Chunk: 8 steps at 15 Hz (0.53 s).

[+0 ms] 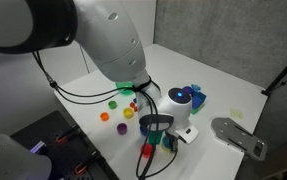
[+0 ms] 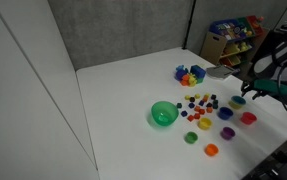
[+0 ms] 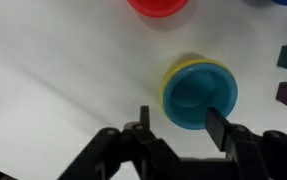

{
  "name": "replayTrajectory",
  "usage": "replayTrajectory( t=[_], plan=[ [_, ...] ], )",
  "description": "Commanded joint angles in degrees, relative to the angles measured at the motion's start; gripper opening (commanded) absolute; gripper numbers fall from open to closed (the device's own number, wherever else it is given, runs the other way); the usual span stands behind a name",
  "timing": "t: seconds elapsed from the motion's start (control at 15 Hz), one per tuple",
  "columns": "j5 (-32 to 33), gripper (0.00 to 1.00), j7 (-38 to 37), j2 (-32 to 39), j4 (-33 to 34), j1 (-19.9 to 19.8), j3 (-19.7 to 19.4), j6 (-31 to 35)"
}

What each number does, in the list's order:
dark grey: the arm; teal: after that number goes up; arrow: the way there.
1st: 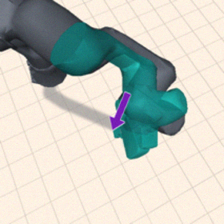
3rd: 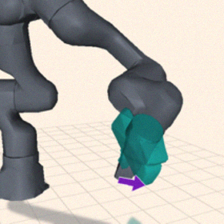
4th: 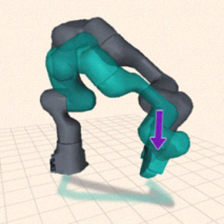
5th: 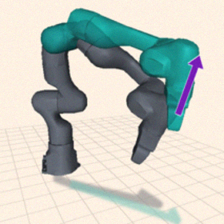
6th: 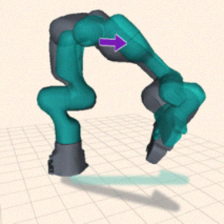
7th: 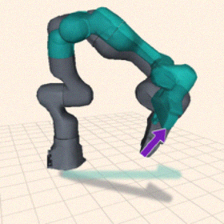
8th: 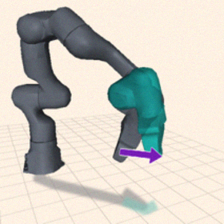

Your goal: Put the light blue bowl inside the yellow bowl

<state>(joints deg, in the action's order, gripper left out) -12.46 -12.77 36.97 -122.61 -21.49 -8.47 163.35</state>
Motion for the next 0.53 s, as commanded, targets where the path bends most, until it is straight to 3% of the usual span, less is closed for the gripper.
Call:
replayTrajectory(
  t=[0.0, 0.13, 0.47],
  plan=[
    [-1.6, 0.93, 3.5, -2.7, -1.1, -1.0, 1.2, -2.7],
    [-0.4, 1.00, 4.0, -4.1, -1.7, 0.5, 0.4, -5.2],
    [6.7, 1.00, 1.4, -8.9, -3.9, 9.4, -5.4, -10.6]
  ],
)
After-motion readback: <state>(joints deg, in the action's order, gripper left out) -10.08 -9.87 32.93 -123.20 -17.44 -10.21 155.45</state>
